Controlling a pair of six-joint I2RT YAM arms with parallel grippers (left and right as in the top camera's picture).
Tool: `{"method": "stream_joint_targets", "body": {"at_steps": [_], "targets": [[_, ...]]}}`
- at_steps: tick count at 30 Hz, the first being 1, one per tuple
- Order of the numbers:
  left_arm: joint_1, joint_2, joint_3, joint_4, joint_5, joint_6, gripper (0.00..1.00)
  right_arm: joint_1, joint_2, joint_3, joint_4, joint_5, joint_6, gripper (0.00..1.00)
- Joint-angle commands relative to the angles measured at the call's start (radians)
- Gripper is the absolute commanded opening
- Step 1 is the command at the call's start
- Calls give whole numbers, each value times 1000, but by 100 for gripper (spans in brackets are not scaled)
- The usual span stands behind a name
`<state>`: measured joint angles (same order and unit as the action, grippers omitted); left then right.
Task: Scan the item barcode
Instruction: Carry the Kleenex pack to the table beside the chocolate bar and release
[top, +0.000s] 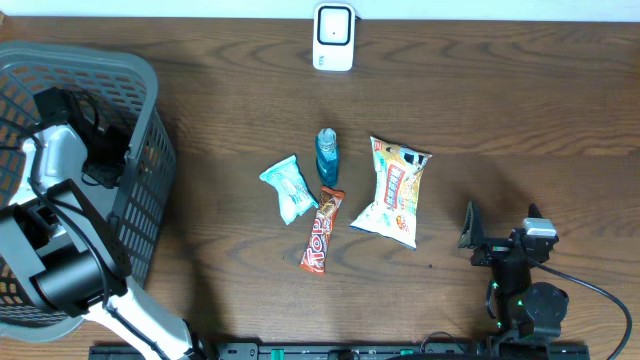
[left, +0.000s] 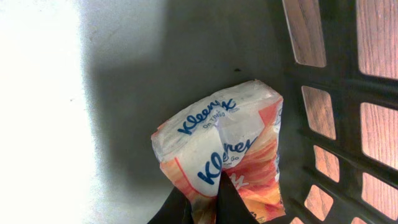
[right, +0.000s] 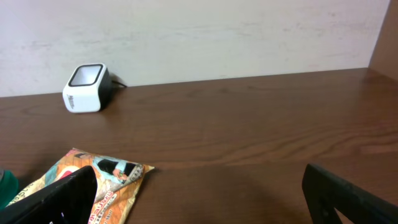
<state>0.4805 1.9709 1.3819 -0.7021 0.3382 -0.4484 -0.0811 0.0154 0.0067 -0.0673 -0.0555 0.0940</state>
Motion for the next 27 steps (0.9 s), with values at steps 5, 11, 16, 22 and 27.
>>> {"method": "stream_joint_targets", "body": {"at_steps": [5, 11, 16, 22, 27], "targets": [[14, -94, -6, -68, -187, 14, 7, -3, -4, -1, -4, 1, -6, 99], [31, -340, -3, -71, -194, 30, 7, -3, -4, -1, -4, 1, -6, 99], [32, -558, -3, -70, -193, 18, 7, -3, -4, -1, -4, 1, -6, 99], [-28, -808, -3, -51, -184, 8, 7, -3, -4, -1, -4, 1, -6, 99], [-264, -949, -3, -49, -141, 10, 7, -3, -4, -1, -4, 1, -6, 99]]}}
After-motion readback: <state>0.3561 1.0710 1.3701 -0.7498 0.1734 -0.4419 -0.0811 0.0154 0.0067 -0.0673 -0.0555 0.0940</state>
